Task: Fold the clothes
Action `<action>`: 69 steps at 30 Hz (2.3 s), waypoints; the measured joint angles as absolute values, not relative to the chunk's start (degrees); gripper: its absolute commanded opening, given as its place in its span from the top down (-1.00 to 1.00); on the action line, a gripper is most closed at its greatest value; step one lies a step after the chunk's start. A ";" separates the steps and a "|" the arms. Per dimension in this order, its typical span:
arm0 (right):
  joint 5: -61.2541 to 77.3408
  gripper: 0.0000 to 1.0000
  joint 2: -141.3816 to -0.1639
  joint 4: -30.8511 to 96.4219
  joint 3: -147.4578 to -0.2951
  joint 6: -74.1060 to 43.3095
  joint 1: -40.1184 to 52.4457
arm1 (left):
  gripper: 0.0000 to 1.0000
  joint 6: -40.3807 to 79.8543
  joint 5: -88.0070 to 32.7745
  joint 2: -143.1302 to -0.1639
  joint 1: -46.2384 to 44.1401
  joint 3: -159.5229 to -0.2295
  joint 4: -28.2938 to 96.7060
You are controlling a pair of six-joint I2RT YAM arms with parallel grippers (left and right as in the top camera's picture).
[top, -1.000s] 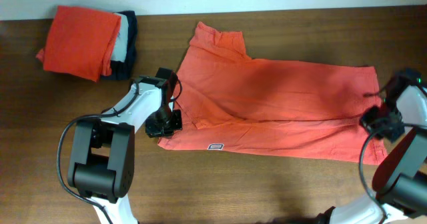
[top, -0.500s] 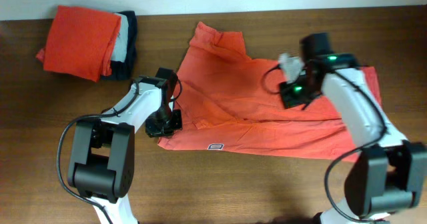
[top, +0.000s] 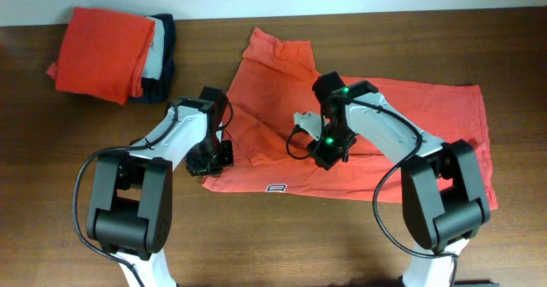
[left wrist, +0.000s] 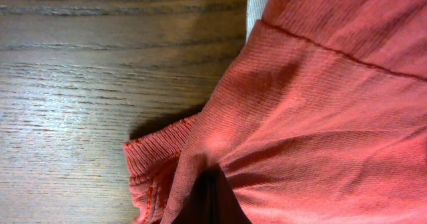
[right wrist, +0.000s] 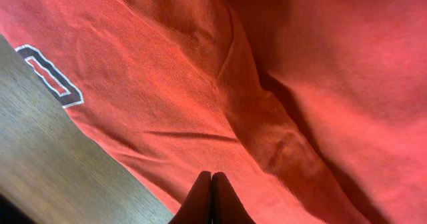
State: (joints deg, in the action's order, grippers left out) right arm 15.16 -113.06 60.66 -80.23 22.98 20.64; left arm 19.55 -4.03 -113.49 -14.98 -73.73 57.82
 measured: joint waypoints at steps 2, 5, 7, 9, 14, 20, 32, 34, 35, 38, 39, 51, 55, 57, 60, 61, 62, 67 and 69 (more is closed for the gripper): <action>15.16 0.92 -114.10 60.64 -80.23 22.98 20.78 | 0.99 19.55 -4.03 -113.49 -14.98 -73.73 57.82; 15.09 0.92 -117.58 59.20 -80.23 22.96 20.80 | 0.99 19.55 -4.03 -113.49 -14.98 -73.73 57.82; 14.61 0.92 -118.96 58.00 -80.23 22.98 20.80 | 0.99 19.55 -4.03 -113.49 -14.98 -73.73 57.82; 14.09 0.92 -119.20 57.63 -80.34 22.98 20.80 | 0.99 19.55 -4.03 -113.49 -14.98 -73.73 57.82; 12.91 0.91 -119.22 57.76 -81.03 22.98 20.82 | 0.99 19.55 -4.03 -113.49 -14.98 -73.73 57.82; 10.39 0.92 -119.33 58.89 -83.92 22.96 19.51 | 0.99 19.55 -4.03 -113.49 -14.98 -73.76 57.82; 9.91 0.92 -119.33 55.75 -86.11 22.96 16.38 | 0.99 19.55 -4.03 -113.49 -14.98 -73.76 57.43; 9.89 0.92 -119.33 52.93 -86.11 22.87 15.73 | 0.99 19.55 -4.03 -113.49 -14.98 -73.76 57.43; 9.87 0.92 -119.33 51.77 -86.13 22.50 15.38 | 0.99 19.55 -4.03 -113.49 -14.98 -73.76 57.43; 9.72 0.92 -119.33 49.32 -86.30 20.69 14.22 | 0.99 19.55 -4.03 -113.49 -14.98 -73.76 57.43; 9.72 0.92 -119.33 49.45 -86.54 19.90 13.80 | 0.99 19.55 -4.03 -113.49 -14.98 -73.76 57.43; 8.88 0.90 -113.73 66.17 -98.89 8.93 -0.67 | 0.92 19.55 -4.03 -113.89 -14.98 -77.25 60.05; 8.80 0.72 -111.44 67.33 -99.81 7.57 -6.22 | 0.70 19.55 -3.70 -114.83 -15.29 -92.20 68.03; 8.62 0.55 -111.22 67.26 -99.92 7.55 -7.44 | 0.58 19.18 -3.51 -114.87 -15.88 -100.97 69.17; 8.60 0.05 -111.20 66.41 -99.92 6.68 -9.17 | -0.17 16.69 -3.44 -114.76 -18.09 -112.55 66.67; 8.62 -0.04 -111.20 65.65 -99.92 5.74 -9.91 | -0.17 15.20 -3.42 -114.69 -18.96 -115.07 64.29; 8.64 -0.13 -111.20 64.55 -99.92 4.64 -10.70 | -0.18 13.93 -3.42 -114.69 -19.68 -116.92 61.08; 8.60 -0.38 -111.18 59.90 -99.92 1.52 -15.44 | -0.22 10.20 -3.38 -114.89 -20.82 -118.83 47.64; 8.62 -0.43 -111.18 58.37 -99.92 1.15 -17.39 | -0.22 9.78 -3.31 -115.74 -20.23 -118.83 42.68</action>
